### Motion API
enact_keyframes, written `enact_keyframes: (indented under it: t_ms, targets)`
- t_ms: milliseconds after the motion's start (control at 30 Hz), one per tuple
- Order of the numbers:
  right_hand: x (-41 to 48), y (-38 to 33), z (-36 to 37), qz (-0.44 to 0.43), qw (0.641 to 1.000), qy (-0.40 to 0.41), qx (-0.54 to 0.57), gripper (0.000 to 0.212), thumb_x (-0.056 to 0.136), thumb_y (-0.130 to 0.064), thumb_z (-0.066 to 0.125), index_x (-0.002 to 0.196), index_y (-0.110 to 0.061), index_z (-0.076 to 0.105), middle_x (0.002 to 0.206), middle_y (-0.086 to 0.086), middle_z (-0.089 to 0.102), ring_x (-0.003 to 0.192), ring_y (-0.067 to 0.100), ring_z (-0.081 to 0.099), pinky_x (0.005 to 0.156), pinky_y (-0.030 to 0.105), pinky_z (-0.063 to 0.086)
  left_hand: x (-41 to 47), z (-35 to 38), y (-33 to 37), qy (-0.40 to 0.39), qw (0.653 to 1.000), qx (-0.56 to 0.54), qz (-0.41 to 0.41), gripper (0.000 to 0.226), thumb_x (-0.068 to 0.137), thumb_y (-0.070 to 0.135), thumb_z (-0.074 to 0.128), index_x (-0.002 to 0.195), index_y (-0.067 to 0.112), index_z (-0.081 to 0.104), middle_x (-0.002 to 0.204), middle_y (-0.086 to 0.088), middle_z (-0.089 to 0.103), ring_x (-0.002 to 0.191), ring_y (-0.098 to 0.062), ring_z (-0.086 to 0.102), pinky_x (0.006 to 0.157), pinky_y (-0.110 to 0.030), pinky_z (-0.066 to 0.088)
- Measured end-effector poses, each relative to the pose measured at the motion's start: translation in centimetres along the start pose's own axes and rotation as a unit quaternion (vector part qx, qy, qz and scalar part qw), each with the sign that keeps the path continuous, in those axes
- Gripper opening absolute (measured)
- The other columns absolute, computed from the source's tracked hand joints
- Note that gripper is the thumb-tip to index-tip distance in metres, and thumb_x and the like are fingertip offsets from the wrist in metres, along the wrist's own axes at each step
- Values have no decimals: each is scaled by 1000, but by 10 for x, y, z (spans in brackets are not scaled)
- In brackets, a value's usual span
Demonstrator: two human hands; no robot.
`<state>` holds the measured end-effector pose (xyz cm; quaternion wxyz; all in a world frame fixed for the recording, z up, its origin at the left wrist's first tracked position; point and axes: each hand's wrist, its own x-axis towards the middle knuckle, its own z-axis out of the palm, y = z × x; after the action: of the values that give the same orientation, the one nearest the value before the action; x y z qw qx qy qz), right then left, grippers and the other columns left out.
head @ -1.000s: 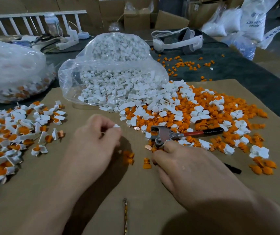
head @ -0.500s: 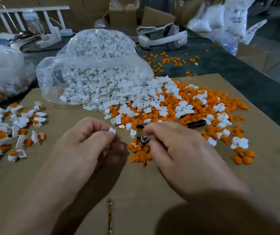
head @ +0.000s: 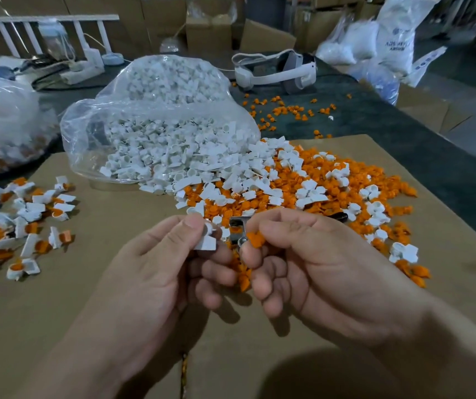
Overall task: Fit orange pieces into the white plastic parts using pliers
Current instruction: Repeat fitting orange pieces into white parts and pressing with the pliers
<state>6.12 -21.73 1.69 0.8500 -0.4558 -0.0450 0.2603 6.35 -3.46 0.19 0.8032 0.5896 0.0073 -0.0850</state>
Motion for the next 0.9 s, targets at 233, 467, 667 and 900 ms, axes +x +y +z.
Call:
enact_keyframes:
  t_ms: [233, 467, 667, 900]
  targets:
    - [-3, -3, -4, 5, 1000, 3, 28, 26, 90, 1, 45, 106, 2, 65, 83, 22, 65, 60, 26, 66, 52, 31, 56, 4, -3, -4, 17, 997, 59, 54, 33, 56, 34, 89, 85, 24, 76, 62, -7, 65, 48, -17, 60, 39, -23, 47]
    - [-3, -4, 2, 9, 998, -47, 50, 17, 97, -9, 38, 114, -9, 42, 95, 28, 64, 58, 28, 68, 50, 32, 57, 1, -3, -10, 30, 978, 149, 147, 30, 62, 45, 79, 89, 35, 72, 58, -8, 64, 48, -21, 63, 42, -25, 49]
    - [-3, -2, 0, -33, 998, -34, 31, 12, 91, -14, 53, 99, -10, 61, 91, 15, 61, 65, 21, 60, 49, 29, 52, -1, -3, -9, 22, 964, 185, 187, 34, 61, 38, 89, 94, 37, 77, 60, -2, 64, 51, -14, 63, 46, -20, 50]
    - [-3, -5, 1, -20, 998, -36, 57, 12, 89, -17, 56, 88, -6, 60, 84, 12, 58, 60, 15, 56, 48, 25, 52, -2, -3, -10, 26, 957, 197, 211, 30, 66, 47, 75, 95, 40, 77, 61, -1, 60, 53, -17, 65, 46, -21, 50]
